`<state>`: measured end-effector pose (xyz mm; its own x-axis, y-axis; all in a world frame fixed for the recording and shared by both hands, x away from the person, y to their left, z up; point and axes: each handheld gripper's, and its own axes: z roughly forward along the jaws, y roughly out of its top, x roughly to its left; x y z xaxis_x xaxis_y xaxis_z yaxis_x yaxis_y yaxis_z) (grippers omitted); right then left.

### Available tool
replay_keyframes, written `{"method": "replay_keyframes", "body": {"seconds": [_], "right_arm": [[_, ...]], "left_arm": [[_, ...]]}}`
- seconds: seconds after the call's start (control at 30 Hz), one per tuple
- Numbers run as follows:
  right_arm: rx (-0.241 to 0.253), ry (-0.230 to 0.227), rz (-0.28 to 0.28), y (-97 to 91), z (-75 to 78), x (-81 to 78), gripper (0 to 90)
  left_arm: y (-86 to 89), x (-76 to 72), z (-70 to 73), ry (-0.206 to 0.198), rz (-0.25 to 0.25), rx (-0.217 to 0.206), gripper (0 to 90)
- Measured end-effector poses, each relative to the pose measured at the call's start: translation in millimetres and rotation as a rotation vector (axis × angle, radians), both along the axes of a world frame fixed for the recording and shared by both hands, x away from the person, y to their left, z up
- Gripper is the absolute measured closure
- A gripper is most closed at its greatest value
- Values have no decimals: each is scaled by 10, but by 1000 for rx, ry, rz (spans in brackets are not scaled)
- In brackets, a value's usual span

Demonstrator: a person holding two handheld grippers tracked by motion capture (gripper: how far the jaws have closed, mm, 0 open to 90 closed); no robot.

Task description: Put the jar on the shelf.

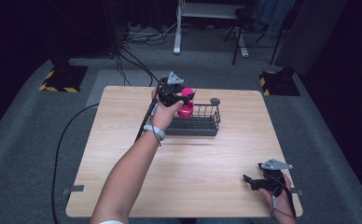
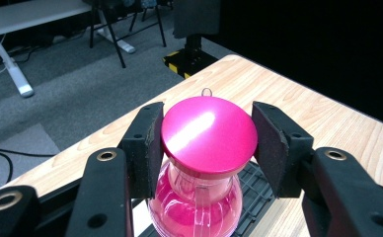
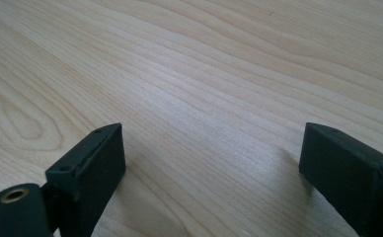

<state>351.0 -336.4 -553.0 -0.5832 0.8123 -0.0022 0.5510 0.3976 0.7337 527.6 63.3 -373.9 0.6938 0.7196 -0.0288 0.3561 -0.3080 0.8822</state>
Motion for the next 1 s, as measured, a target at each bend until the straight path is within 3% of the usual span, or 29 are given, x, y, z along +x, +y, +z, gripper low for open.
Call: {"method": "replay_keyframes", "body": {"seconds": [1.0], "right_arm": [[0, 2, 0, -1, 1, 0, 105]], "left_arm": [[-181, 127, -369, 60, -8, 37, 483]]}}
